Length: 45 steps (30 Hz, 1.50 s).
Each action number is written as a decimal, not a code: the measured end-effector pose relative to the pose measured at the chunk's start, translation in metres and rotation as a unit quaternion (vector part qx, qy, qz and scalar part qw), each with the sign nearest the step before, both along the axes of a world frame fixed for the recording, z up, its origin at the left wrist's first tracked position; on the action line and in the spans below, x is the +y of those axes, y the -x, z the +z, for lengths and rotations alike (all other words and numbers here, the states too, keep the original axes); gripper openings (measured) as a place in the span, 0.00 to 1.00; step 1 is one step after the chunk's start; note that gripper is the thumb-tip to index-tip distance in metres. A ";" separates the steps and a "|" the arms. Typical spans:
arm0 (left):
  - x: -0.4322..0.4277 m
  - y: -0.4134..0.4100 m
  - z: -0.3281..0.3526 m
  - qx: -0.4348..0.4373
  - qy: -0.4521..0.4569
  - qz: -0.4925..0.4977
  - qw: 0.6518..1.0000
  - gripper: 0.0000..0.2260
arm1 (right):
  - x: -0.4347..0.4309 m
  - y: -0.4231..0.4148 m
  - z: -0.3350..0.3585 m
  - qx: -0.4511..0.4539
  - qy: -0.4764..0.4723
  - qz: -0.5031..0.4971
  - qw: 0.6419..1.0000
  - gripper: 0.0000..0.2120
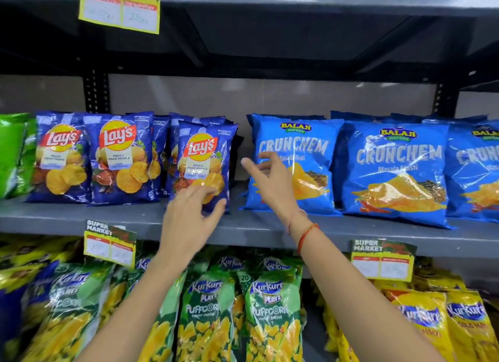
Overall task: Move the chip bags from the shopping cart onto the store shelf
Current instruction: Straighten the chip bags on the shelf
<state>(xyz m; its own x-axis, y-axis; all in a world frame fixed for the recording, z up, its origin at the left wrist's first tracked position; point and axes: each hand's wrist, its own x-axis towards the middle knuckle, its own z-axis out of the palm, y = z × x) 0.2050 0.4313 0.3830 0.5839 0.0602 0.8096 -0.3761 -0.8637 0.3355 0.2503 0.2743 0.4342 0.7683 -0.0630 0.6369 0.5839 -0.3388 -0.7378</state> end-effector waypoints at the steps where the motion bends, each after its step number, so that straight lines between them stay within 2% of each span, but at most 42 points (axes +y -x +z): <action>1: 0.013 0.001 -0.004 0.010 -0.005 0.034 0.999 0.16 | 0.010 0.000 -0.001 0.026 0.025 0.023 0.999 0.29; 5: 0.054 0.005 -0.020 0.088 -0.042 0.148 0.984 0.29 | 0.041 -0.012 -0.009 0.091 0.060 0.074 0.991 0.42; 8: 0.061 0.010 -0.024 0.102 -0.091 0.155 0.978 0.34 | 0.055 -0.031 -0.014 0.167 0.008 0.105 0.980 0.43; 10: 0.062 0.014 -0.025 0.096 -0.115 0.153 0.977 0.32 | 0.061 -0.043 -0.017 0.202 -0.038 0.150 0.967 0.38; 13: 0.063 0.016 -0.028 0.096 -0.125 0.147 0.976 0.31 | 0.066 -0.048 -0.019 0.204 -0.074 0.196 0.956 0.24; 16: 0.065 0.015 -0.033 0.095 -0.119 0.150 0.977 0.34 | 0.073 -0.049 -0.019 0.185 -0.086 0.190 0.960 0.21; 21: 0.064 0.015 -0.033 0.098 -0.114 0.151 0.977 0.40 | 0.088 -0.061 -0.022 0.137 -0.092 0.178 0.970 0.38; 24: 0.066 0.014 -0.035 0.103 -0.111 0.151 0.977 0.39 | 0.096 -0.066 -0.023 0.133 -0.050 0.151 0.978 0.53; 25: 0.066 0.014 -0.036 0.103 -0.110 0.150 0.977 0.37 | 0.096 -0.057 -0.022 0.133 -0.029 0.140 0.981 0.53; 30: 0.066 0.012 -0.039 0.095 -0.103 0.146 0.979 0.36 | 0.094 -0.050 -0.023 0.086 0.047 0.072 0.993 0.38; 36: 0.064 0.014 -0.040 0.087 -0.091 0.146 0.981 0.45 | 0.089 -0.047 -0.025 0.077 0.063 0.026 0.995 0.35; 40: 0.065 0.013 -0.041 0.085 -0.091 0.147 0.981 0.43 | 0.085 -0.042 -0.023 0.066 0.037 0.015 0.997 0.36; 45: 0.066 0.009 -0.043 0.077 -0.093 0.146 0.982 0.41 | 0.066 -0.019 -0.013 -0.016 0.021 0.018 0.999 0.32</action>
